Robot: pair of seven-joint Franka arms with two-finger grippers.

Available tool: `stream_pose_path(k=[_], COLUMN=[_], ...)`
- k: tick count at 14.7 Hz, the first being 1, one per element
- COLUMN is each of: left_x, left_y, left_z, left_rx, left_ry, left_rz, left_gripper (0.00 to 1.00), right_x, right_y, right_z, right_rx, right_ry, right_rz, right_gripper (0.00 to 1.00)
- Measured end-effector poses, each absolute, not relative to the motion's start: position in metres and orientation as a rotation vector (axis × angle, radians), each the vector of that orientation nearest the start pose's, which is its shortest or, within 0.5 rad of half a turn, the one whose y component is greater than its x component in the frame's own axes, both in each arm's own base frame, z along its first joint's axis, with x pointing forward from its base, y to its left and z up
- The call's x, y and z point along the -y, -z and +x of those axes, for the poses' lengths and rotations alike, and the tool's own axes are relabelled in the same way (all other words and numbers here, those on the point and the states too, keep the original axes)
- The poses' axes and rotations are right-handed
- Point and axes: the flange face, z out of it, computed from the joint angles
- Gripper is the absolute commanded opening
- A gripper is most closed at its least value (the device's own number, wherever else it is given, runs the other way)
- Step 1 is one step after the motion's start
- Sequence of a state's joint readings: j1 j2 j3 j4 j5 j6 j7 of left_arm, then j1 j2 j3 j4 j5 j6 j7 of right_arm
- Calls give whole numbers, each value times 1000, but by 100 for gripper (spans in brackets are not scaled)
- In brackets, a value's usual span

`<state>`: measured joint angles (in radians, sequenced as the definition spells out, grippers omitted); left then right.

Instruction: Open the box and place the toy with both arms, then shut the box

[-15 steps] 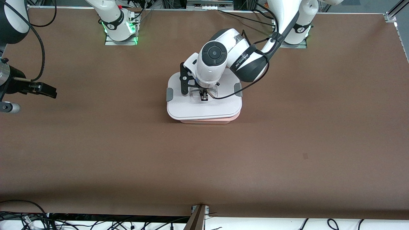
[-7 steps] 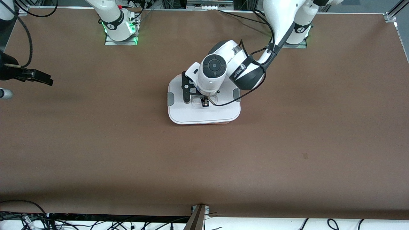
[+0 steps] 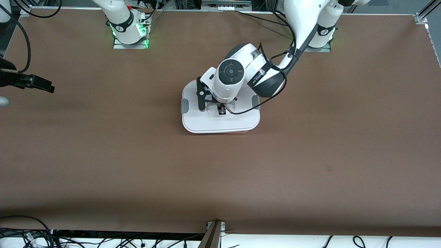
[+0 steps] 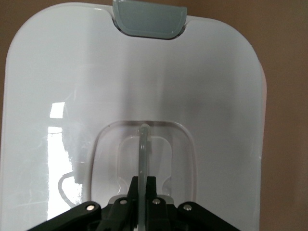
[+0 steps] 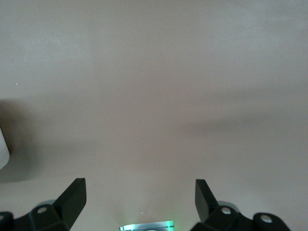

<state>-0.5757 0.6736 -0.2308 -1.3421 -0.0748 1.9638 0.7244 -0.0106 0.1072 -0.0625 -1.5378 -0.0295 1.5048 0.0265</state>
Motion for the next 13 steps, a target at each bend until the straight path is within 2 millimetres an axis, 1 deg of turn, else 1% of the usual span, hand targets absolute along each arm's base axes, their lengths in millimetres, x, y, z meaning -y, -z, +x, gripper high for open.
stream_pose_path(k=[4, 8, 13], left_x=[503, 503, 504], left_y=[-337, -336, -337], left_z=[524, 521, 520], left_rx=[-2282, -2342, -2359], left_ry=[-72, -85, -86], left_rz=[-2456, -2400, -2373], left_gripper=[0, 0, 0], right_x=[45, 47, 49], right_y=[-576, -577, -579], right_z=[575, 574, 574], right_rx=[11, 54, 106], right_ry=[-219, -221, -221], right_rz=[-3160, -3171, -3186], right_gripper=[100, 100, 100])
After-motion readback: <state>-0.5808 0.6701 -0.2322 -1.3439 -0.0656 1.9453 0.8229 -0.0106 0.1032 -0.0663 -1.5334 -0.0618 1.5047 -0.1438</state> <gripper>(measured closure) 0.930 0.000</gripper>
